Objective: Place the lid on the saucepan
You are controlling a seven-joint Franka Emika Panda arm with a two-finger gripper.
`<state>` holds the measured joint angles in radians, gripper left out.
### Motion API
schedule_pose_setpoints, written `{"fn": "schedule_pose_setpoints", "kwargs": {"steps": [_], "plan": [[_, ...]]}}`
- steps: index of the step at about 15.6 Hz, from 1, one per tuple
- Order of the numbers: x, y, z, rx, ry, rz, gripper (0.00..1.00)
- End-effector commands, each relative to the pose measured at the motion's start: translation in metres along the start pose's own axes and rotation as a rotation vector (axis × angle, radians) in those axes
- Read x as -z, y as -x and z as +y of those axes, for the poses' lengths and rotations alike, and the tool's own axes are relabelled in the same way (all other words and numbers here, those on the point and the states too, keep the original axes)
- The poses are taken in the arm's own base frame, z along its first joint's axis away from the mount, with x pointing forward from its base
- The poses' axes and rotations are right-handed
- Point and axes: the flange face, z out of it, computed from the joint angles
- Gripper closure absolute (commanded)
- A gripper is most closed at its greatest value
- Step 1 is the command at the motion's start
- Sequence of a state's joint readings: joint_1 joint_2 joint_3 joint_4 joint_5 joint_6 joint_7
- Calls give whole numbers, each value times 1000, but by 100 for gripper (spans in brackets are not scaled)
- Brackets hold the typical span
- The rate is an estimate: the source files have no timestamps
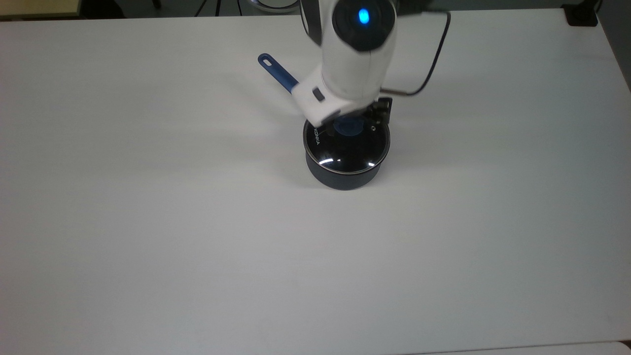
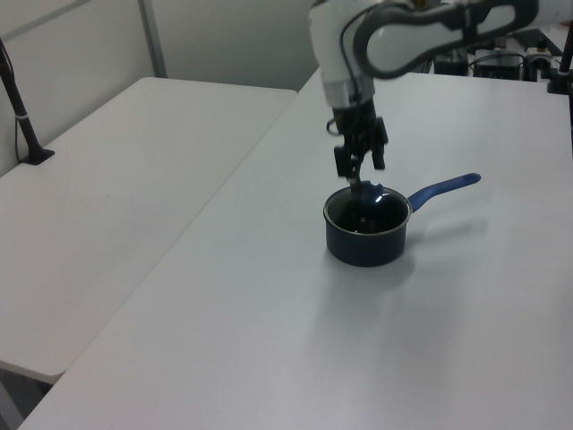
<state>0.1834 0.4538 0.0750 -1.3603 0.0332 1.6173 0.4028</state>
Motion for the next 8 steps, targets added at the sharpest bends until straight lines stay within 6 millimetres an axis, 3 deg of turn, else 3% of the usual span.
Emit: {"fn": "schedule_pose_setpoints", "kwargs": {"steps": [1,3,6,8], "plan": [[54,47,28,89,-24,53,0],[71,68,39,121,-27,74,0],[94,95,67,282,-28,101,0],[113,106,88,284,-31,111,0]]}}
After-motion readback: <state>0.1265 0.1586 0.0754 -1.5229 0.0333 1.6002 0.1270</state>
